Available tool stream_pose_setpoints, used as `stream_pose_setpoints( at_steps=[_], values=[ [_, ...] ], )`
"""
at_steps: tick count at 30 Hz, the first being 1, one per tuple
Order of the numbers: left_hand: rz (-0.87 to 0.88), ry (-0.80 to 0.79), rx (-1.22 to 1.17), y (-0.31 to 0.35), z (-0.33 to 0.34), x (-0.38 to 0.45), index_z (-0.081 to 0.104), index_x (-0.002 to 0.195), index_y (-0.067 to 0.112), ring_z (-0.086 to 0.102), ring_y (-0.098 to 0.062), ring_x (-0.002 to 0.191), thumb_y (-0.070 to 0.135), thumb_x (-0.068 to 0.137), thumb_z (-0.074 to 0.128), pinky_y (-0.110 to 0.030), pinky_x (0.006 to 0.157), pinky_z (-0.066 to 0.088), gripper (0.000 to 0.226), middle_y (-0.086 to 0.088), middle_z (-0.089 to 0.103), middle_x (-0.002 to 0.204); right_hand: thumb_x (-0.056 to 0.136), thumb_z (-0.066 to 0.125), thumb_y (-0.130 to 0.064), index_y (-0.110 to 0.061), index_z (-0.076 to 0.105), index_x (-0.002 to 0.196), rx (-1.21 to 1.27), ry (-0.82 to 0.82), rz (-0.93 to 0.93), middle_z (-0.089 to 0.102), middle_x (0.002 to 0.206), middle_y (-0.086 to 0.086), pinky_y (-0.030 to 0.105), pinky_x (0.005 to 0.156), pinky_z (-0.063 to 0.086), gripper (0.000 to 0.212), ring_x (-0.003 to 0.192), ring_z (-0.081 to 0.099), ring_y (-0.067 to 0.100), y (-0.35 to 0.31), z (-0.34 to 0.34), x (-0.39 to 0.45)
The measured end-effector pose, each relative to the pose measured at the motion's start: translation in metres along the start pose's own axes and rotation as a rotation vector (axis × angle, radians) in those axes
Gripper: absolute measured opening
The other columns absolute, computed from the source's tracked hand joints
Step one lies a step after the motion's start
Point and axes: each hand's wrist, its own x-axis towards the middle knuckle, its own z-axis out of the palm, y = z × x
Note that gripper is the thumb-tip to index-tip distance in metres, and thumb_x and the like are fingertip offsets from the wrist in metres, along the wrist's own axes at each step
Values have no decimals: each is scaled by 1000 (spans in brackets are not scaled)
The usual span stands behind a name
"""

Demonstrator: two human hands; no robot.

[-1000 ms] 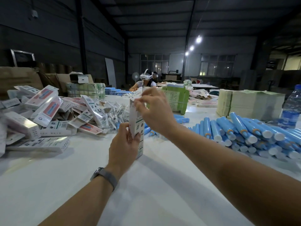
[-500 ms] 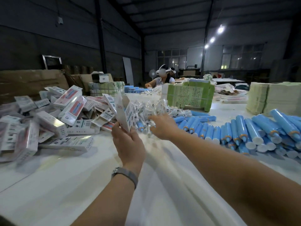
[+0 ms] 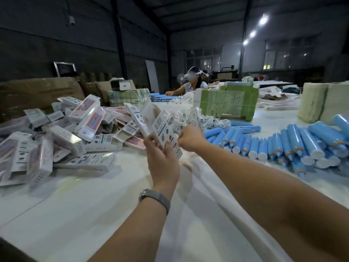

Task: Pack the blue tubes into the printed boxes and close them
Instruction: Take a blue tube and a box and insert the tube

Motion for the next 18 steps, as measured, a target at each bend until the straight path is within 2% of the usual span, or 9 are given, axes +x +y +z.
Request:
stream_pose_setpoints(
  at_steps=[1,3,5,7,9,10,12,15,18],
  values=[
    [11,-29,-7,1,0,-3,35,113,30,65,-24,104,16,101,53,-46,91,53,26,-3,61,118,81,61,-6,-10,67,94,175,39,41,65,83,7,37,69,56,15,77,63,24,1,-11,-6],
    [49,-84,-23,3,1,-7,36,112,31,67,-15,97,17,101,55,-37,86,55,26,6,63,109,80,67,0,-14,58,115,593,117,78,65,91,9,40,79,59,39,81,65,23,2,-34,-23],
    [83,-128,-39,6,3,-11,37,112,28,67,-5,94,14,101,57,-26,82,54,27,16,61,105,80,69,5,-22,47,123,914,232,-12,65,90,12,36,72,59,55,75,66,19,0,-58,-46],
    [116,-154,-34,9,5,-14,38,110,28,65,6,93,12,100,57,-17,76,54,27,21,59,105,82,70,5,-37,43,119,1018,346,-183,63,87,9,26,64,57,63,69,68,15,-4,-79,-67],
    [137,-181,-17,10,7,-17,38,108,29,64,12,90,13,99,58,-17,74,55,27,23,58,103,81,72,5,-47,42,113,992,436,-331,63,87,6,24,60,56,67,67,69,18,-9,-97,-87],
    [143,-203,-14,11,8,-20,39,108,29,63,14,88,13,99,58,-19,74,56,27,22,59,103,80,72,4,-45,43,113,960,467,-392,63,86,5,26,59,57,66,68,69,23,-11,-103,-95],
    [167,-236,-7,12,8,-23,39,109,28,62,15,87,14,99,59,-19,73,57,27,19,60,104,81,72,4,-33,47,117,885,507,-494,64,84,3,33,58,59,57,67,68,28,-14,-112,-107],
    [214,-270,17,14,9,-26,39,109,35,64,7,93,16,99,59,-21,75,56,30,5,62,111,83,71,3,-15,51,119,592,575,-597,68,84,0,32,63,60,45,69,68,13,-14,-115,-115],
    [254,-285,63,14,9,-28,37,107,46,66,-5,97,18,99,60,-25,76,58,37,4,63,114,82,72,2,-8,58,115,342,634,-637,70,82,-2,36,68,58,37,71,67,11,-7,-113,-117]
  ],
)
